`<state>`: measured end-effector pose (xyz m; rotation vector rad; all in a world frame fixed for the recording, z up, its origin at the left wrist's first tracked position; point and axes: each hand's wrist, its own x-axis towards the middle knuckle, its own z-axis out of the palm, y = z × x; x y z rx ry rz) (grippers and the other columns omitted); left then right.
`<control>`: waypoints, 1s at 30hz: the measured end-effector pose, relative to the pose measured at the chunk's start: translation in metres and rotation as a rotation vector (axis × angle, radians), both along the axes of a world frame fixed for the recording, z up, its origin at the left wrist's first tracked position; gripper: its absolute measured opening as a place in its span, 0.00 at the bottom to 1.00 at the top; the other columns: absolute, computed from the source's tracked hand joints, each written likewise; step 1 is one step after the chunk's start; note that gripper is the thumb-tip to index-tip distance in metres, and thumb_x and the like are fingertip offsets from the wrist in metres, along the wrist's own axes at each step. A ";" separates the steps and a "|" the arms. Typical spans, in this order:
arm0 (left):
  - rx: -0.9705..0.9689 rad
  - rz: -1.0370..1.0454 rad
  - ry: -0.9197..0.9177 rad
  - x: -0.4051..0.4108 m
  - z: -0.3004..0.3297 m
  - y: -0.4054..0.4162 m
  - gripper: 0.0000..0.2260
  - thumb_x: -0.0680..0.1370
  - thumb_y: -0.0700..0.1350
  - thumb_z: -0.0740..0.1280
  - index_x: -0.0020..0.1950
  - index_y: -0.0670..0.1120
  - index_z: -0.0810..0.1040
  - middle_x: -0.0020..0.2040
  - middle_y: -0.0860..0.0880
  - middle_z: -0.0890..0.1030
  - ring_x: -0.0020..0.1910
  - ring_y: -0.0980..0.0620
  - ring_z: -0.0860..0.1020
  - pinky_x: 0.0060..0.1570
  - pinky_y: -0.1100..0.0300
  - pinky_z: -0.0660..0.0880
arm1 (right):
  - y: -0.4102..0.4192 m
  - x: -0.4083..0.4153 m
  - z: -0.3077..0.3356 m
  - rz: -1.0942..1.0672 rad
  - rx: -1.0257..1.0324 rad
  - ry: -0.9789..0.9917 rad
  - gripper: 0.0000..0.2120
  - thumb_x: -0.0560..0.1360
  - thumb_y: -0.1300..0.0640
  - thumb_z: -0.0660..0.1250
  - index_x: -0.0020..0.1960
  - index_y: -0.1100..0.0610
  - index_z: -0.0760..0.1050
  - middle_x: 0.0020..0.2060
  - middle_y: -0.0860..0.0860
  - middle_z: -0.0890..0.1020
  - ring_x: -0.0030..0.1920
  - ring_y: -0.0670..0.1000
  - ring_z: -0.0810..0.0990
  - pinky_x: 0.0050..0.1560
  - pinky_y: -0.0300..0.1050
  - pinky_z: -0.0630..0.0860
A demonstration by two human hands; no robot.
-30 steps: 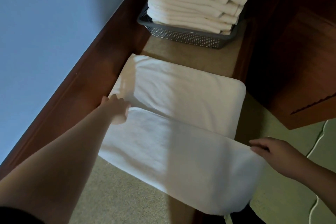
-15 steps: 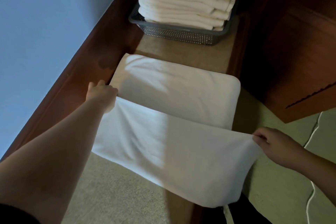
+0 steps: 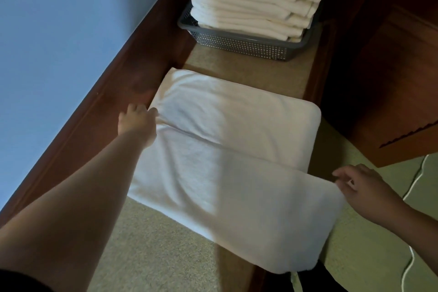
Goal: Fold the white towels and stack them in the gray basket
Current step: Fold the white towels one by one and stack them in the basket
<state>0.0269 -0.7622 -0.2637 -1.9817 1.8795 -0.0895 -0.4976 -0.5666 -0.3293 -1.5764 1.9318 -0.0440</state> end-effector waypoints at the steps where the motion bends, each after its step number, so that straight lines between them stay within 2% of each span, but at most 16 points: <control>1: -0.039 0.094 0.139 -0.003 -0.004 0.013 0.20 0.79 0.43 0.66 0.71 0.53 0.74 0.64 0.44 0.74 0.66 0.41 0.69 0.60 0.44 0.71 | 0.004 0.005 0.002 0.041 -0.003 0.045 0.10 0.81 0.49 0.66 0.61 0.40 0.72 0.56 0.46 0.74 0.57 0.51 0.74 0.52 0.54 0.78; 3: -0.135 0.307 0.415 -0.011 -0.013 0.051 0.18 0.81 0.46 0.66 0.71 0.50 0.72 0.66 0.42 0.73 0.67 0.39 0.69 0.63 0.43 0.70 | 0.017 0.023 0.006 0.205 -0.007 0.094 0.10 0.81 0.46 0.67 0.61 0.40 0.71 0.55 0.44 0.72 0.56 0.48 0.72 0.52 0.50 0.77; 5: -0.242 0.558 0.573 -0.017 -0.024 0.097 0.18 0.82 0.50 0.66 0.70 0.47 0.71 0.68 0.39 0.73 0.69 0.37 0.69 0.68 0.43 0.68 | 0.035 0.051 0.016 0.399 0.014 0.048 0.04 0.81 0.44 0.65 0.55 0.39 0.70 0.51 0.40 0.69 0.53 0.45 0.71 0.52 0.47 0.76; 8: -0.298 1.019 0.609 -0.011 -0.046 0.153 0.27 0.80 0.58 0.67 0.72 0.43 0.66 0.70 0.37 0.70 0.71 0.35 0.68 0.70 0.40 0.68 | 0.060 0.099 0.026 0.612 0.001 -0.036 0.07 0.77 0.38 0.62 0.49 0.41 0.69 0.48 0.38 0.68 0.50 0.45 0.76 0.46 0.45 0.78; 11: -0.261 1.260 0.677 0.004 -0.068 0.180 0.37 0.75 0.67 0.68 0.69 0.39 0.64 0.67 0.37 0.73 0.66 0.33 0.74 0.62 0.42 0.75 | 0.079 0.139 0.020 0.752 0.055 -0.059 0.18 0.73 0.33 0.57 0.54 0.43 0.73 0.51 0.42 0.71 0.53 0.46 0.75 0.49 0.45 0.76; 13: -0.285 1.311 0.716 0.013 -0.075 0.180 0.41 0.74 0.69 0.67 0.71 0.37 0.63 0.66 0.37 0.76 0.64 0.33 0.78 0.59 0.44 0.77 | 0.088 0.160 0.014 0.748 0.019 -0.057 0.16 0.72 0.33 0.61 0.52 0.42 0.73 0.48 0.42 0.72 0.50 0.47 0.76 0.44 0.43 0.73; 15: -0.281 1.357 0.746 0.025 -0.074 0.169 0.45 0.75 0.69 0.65 0.76 0.35 0.60 0.65 0.37 0.79 0.63 0.34 0.79 0.56 0.49 0.76 | 0.094 0.174 0.007 0.765 -0.037 -0.004 0.15 0.68 0.35 0.70 0.46 0.42 0.71 0.43 0.42 0.71 0.43 0.46 0.77 0.36 0.40 0.69; 16: -0.275 1.375 0.797 0.034 -0.076 0.162 0.45 0.75 0.69 0.64 0.77 0.35 0.63 0.64 0.37 0.80 0.63 0.34 0.80 0.56 0.49 0.76 | 0.095 0.181 0.005 0.786 -0.044 0.033 0.17 0.65 0.37 0.74 0.44 0.42 0.70 0.41 0.42 0.71 0.39 0.45 0.76 0.34 0.39 0.66; 19: -0.280 1.393 1.011 0.060 -0.082 0.149 0.31 0.73 0.61 0.65 0.66 0.39 0.76 0.61 0.38 0.82 0.59 0.38 0.82 0.61 0.45 0.80 | 0.099 0.193 0.002 0.838 -0.100 0.136 0.21 0.56 0.47 0.83 0.36 0.45 0.70 0.34 0.43 0.72 0.32 0.45 0.74 0.27 0.40 0.64; 22: -0.424 1.550 1.133 0.071 -0.086 0.150 0.18 0.75 0.53 0.69 0.58 0.42 0.74 0.45 0.42 0.80 0.44 0.42 0.82 0.55 0.44 0.83 | 0.101 0.197 0.001 0.875 -0.170 0.168 0.23 0.52 0.55 0.84 0.34 0.48 0.70 0.31 0.46 0.72 0.29 0.47 0.74 0.24 0.41 0.67; 25: -0.478 1.618 1.166 0.069 -0.087 0.155 0.17 0.78 0.53 0.71 0.57 0.41 0.78 0.41 0.44 0.80 0.38 0.45 0.82 0.52 0.44 0.84 | 0.103 0.195 -0.003 0.869 -0.149 0.142 0.22 0.53 0.57 0.83 0.35 0.49 0.71 0.32 0.47 0.73 0.29 0.48 0.75 0.25 0.42 0.67; 27: -0.450 1.545 1.063 0.062 -0.080 0.160 0.22 0.77 0.59 0.68 0.60 0.43 0.77 0.48 0.43 0.84 0.44 0.41 0.84 0.54 0.46 0.83 | 0.102 0.190 0.000 0.867 -0.100 0.049 0.16 0.64 0.55 0.78 0.40 0.49 0.71 0.38 0.47 0.75 0.36 0.50 0.78 0.31 0.44 0.73; 28: -0.408 1.474 0.940 0.055 -0.074 0.163 0.25 0.76 0.60 0.67 0.64 0.43 0.75 0.56 0.42 0.83 0.52 0.38 0.83 0.57 0.47 0.80 | 0.099 0.186 0.004 0.832 -0.071 0.009 0.09 0.71 0.53 0.73 0.45 0.48 0.72 0.43 0.47 0.75 0.43 0.50 0.79 0.38 0.46 0.75; 29: -0.374 1.383 0.819 0.045 -0.066 0.165 0.28 0.77 0.61 0.66 0.68 0.43 0.71 0.63 0.40 0.78 0.61 0.36 0.79 0.59 0.47 0.76 | 0.095 0.180 0.005 0.801 -0.054 -0.015 0.04 0.77 0.50 0.66 0.50 0.47 0.73 0.47 0.46 0.75 0.49 0.50 0.78 0.46 0.46 0.76; 30: -0.361 1.261 0.726 0.033 -0.059 0.167 0.29 0.78 0.61 0.67 0.71 0.44 0.67 0.68 0.38 0.73 0.68 0.35 0.73 0.63 0.44 0.73 | 0.090 0.174 0.010 0.730 -0.038 -0.044 0.07 0.79 0.47 0.62 0.55 0.47 0.74 0.51 0.45 0.74 0.53 0.48 0.75 0.51 0.46 0.76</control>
